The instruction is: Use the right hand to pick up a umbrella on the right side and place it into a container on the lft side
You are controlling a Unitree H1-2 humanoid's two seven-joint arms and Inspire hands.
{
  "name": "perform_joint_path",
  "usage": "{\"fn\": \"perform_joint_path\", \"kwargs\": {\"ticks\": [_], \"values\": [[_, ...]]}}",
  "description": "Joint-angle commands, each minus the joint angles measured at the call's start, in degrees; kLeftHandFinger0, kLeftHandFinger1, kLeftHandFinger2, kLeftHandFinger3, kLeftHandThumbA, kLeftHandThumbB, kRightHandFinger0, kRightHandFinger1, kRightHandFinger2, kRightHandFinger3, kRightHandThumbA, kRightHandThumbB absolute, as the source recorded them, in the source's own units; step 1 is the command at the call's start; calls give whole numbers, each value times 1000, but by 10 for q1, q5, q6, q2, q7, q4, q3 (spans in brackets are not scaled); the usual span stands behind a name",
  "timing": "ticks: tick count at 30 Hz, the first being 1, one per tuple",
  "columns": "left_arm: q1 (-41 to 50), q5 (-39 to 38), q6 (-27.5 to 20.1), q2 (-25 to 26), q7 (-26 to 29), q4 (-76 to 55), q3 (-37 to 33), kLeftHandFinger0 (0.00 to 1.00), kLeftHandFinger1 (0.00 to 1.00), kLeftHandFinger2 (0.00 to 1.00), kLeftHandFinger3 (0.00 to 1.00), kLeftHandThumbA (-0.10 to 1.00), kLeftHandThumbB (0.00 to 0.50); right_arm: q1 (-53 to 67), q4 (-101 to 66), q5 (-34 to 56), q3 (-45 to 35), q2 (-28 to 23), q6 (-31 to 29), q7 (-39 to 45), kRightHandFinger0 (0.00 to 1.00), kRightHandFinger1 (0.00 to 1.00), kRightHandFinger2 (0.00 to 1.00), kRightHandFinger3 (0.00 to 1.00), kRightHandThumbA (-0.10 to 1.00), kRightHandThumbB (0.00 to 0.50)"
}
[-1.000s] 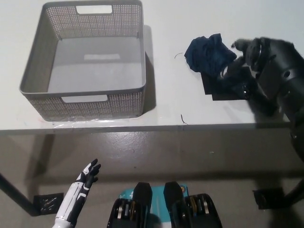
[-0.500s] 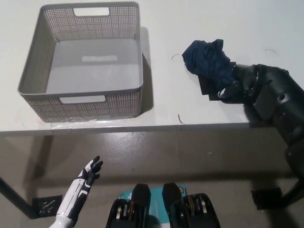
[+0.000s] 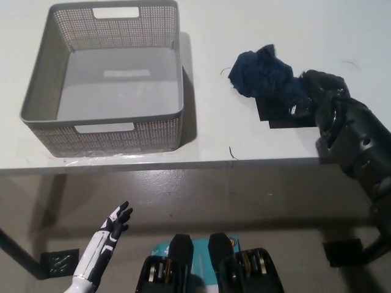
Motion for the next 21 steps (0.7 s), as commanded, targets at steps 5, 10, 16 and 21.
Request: {"fn": "perform_joint_path", "kwargs": {"ticks": [5,10,16,21], "values": [[-2,7,-29,8,-3,-13,-2,1000,1000,1000,1000,1000,315,-80,-100,13,-42,3,-129,-123,0,509,902,932,-100,157],[-1,10,-24,10,-3,-15,-2,1000,1000,1000,1000,1000,337,-115,-171,7,-52,14,-132,-107,0,352,789,786,-100,170],[4,8,-43,8,-6,-9,-6,1000,1000,1000,1000,1000,270,-142,-264,-15,-43,42,-86,-68,2,34,277,297,-100,269],[10,0,-32,8,-13,-17,-8,1000,1000,1000,1000,1000,303,-164,-283,-22,-38,74,-62,-53,0,52,527,341,-100,205]]}}
